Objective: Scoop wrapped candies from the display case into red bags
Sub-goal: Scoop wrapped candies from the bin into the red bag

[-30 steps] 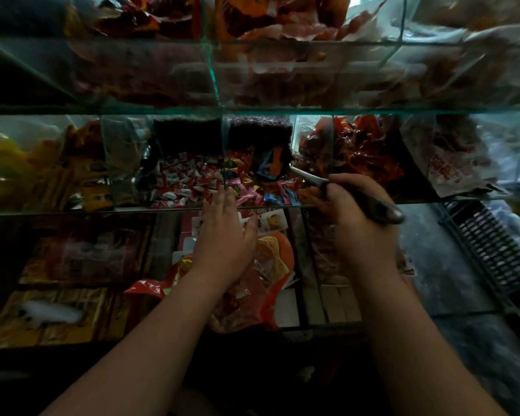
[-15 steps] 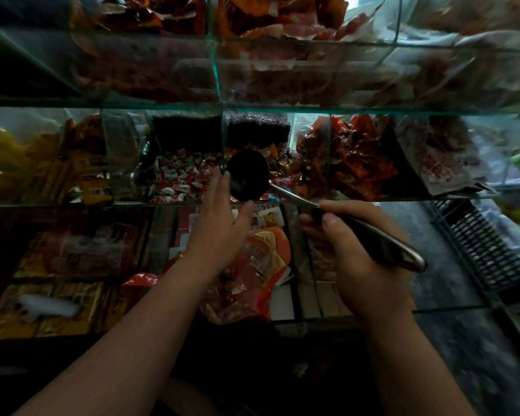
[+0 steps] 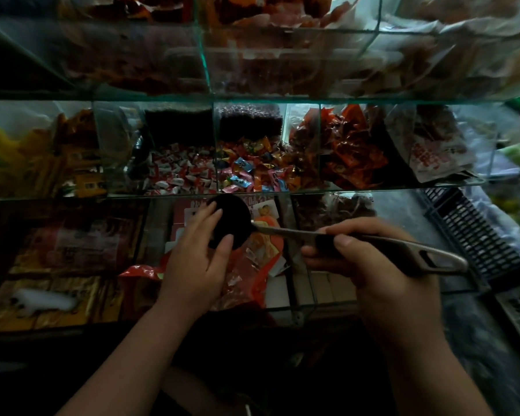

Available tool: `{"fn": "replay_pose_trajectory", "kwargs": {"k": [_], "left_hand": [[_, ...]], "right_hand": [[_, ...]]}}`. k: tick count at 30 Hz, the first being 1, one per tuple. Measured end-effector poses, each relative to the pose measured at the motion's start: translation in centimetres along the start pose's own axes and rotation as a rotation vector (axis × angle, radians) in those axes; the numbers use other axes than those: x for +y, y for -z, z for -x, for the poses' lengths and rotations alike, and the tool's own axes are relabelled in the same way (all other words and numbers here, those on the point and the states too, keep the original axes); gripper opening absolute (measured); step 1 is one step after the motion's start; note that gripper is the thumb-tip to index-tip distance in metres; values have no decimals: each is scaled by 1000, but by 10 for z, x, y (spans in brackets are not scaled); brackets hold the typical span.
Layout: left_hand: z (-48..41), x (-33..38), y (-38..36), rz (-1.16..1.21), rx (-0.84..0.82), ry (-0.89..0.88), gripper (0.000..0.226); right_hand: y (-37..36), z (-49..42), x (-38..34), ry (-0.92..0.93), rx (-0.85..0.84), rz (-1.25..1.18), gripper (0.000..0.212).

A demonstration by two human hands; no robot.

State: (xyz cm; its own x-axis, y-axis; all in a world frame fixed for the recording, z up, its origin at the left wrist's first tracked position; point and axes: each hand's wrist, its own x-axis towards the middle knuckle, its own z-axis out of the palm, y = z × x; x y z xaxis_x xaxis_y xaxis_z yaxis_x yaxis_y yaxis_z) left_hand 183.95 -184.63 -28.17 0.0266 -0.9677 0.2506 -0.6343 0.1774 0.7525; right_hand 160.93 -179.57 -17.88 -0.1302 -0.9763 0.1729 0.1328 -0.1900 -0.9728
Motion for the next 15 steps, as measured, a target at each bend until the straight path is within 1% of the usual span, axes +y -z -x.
{"fn": "replay_pose_trajectory", "kwargs": {"k": [3, 5, 7, 8, 9, 13, 15], "left_hand": [[21, -24, 6, -103, 89, 89, 39], [31, -34, 7, -179, 66, 143, 29], [37, -38, 4, -247, -6, 151, 25], [39, -38, 2, -259, -43, 152, 29], [41, -37, -1, -259, -77, 152, 37], [48, -34, -12, -207, -205, 164, 80], [50, -36, -15, -128, -229, 199, 94]], "right_hand": [[-1, 2, 5, -39, -121, 211, 10], [-5, -1, 13, -85, -195, 377, 15], [-11, -5, 27, -127, -260, 527, 14], [-14, -8, 36, -135, -293, 578, 12], [-18, -11, 46, -132, -337, 617, 12], [-31, -19, 93, -95, -553, 861, 13], [-34, -21, 109, -171, -545, 954, 19]]}}
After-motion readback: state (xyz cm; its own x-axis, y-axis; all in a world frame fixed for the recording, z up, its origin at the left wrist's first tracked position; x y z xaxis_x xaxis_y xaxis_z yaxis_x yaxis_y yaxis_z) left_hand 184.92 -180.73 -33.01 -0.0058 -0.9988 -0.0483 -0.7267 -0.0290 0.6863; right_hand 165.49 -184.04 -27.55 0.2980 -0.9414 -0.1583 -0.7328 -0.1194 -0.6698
